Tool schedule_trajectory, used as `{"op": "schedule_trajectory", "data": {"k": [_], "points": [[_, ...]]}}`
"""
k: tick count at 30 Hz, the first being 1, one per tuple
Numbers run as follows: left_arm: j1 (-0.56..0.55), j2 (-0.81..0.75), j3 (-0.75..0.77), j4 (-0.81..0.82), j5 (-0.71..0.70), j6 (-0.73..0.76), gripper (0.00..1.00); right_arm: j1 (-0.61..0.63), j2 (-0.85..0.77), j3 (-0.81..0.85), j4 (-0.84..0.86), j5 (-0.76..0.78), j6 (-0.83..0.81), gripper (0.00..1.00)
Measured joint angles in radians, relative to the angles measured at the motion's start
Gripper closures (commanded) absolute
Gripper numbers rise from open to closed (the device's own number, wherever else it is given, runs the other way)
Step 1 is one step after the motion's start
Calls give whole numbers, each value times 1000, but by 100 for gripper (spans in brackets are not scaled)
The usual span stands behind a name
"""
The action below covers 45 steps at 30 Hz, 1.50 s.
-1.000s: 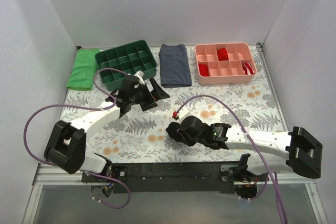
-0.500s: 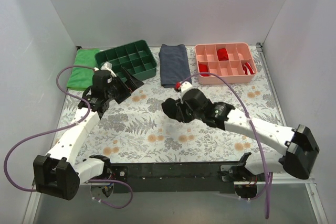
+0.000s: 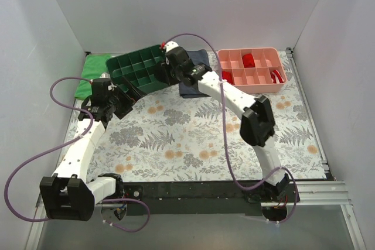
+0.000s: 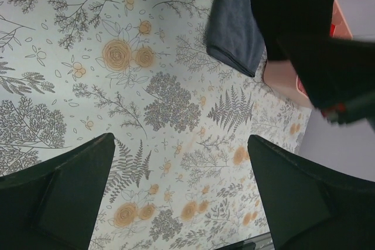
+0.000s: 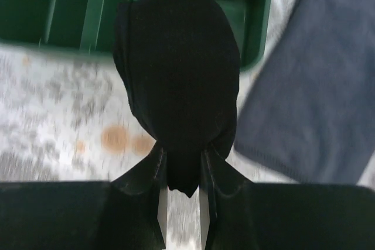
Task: Roll the underwear
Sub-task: Place the underwear in the storage box.
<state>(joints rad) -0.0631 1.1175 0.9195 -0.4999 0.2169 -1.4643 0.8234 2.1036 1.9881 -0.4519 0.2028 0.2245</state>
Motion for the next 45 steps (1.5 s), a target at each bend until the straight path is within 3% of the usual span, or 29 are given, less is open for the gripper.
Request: {"op": "schedule_trajectory", "data": {"k": [2, 5, 14, 23, 36, 40, 45], "points": [[2, -10, 0, -7, 5, 2, 2, -13, 132, 182, -18, 17, -23, 99], [2, -21, 0, -17, 9, 3, 2, -22, 256, 322, -19, 35, -43, 99], [9, -63, -1, -27, 21, 11, 2, -32, 400, 379, 160, 52, -79, 99], [10, -67, -12, -43, 38, 14, 2, -39, 471, 384, 334, 18, -80, 99], [15, -67, -42, -47, 50, 16, 2, -27, 489, 338, 403, -39, -43, 99], [16, -69, -42, -46, 50, 14, 2, -27, 467, 270, 431, -49, -32, 99], [16, -81, -44, -45, 53, 9, 2, -26, 322, 49, 470, -48, -15, 99]]}}
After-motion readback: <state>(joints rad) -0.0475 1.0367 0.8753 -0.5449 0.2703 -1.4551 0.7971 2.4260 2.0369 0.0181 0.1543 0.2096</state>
